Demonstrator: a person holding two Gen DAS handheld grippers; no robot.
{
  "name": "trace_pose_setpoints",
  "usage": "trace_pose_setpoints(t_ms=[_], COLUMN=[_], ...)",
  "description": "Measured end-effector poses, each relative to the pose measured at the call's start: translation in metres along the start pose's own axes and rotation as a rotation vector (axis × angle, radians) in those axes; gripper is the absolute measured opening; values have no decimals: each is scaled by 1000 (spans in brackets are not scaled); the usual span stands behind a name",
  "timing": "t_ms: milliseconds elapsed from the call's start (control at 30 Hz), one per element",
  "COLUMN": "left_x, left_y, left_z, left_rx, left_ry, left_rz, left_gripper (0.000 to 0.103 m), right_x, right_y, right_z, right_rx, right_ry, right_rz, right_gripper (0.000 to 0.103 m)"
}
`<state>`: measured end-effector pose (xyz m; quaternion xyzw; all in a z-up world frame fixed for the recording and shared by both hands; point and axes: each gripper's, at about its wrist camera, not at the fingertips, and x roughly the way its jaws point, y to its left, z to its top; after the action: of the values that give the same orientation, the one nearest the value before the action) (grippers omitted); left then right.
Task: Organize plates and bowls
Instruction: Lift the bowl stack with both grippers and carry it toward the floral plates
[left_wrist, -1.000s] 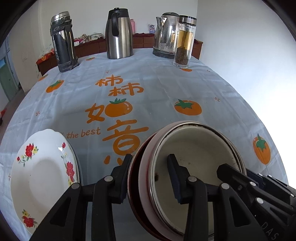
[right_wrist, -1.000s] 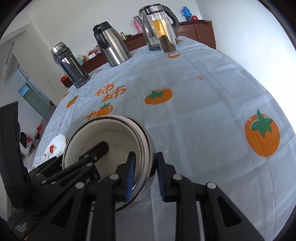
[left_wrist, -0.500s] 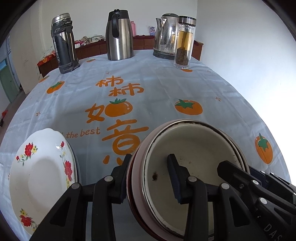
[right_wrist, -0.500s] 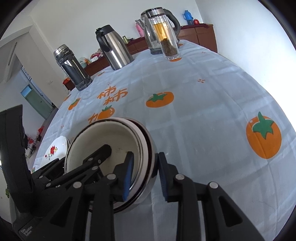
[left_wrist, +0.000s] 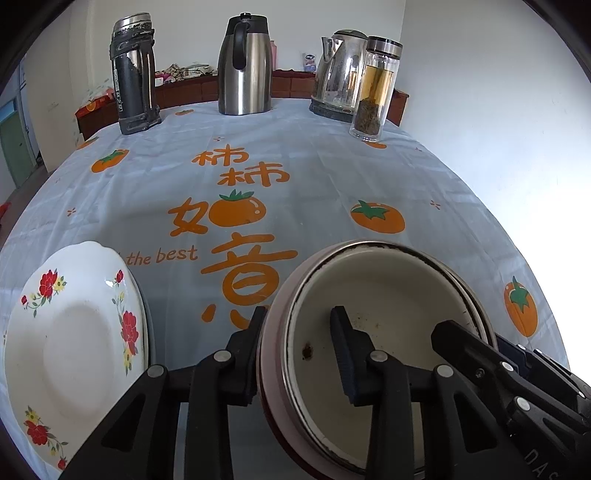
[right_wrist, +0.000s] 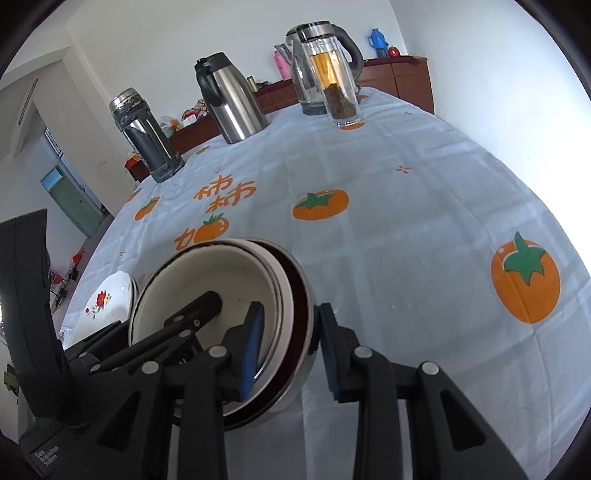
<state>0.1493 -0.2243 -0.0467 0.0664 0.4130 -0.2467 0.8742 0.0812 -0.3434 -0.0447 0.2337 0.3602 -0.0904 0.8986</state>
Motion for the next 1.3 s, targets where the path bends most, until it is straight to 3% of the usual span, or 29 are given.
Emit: trace_pose_setpoints(t_ms=[633,1300], left_x=[-10,-35], left_y=[-2,-5], left_z=[-7,-38], left_rx=[15,31], left_ry=[20,25], left_rz=[-9,-25], left_gripper=[36,36], right_x=[-8,-36], right_y=[4,10], right_z=[-8,-38], right_rx=[-2,16], right_ry=[19,15], right_rz=[-42,-63], right_gripper=[29,28])
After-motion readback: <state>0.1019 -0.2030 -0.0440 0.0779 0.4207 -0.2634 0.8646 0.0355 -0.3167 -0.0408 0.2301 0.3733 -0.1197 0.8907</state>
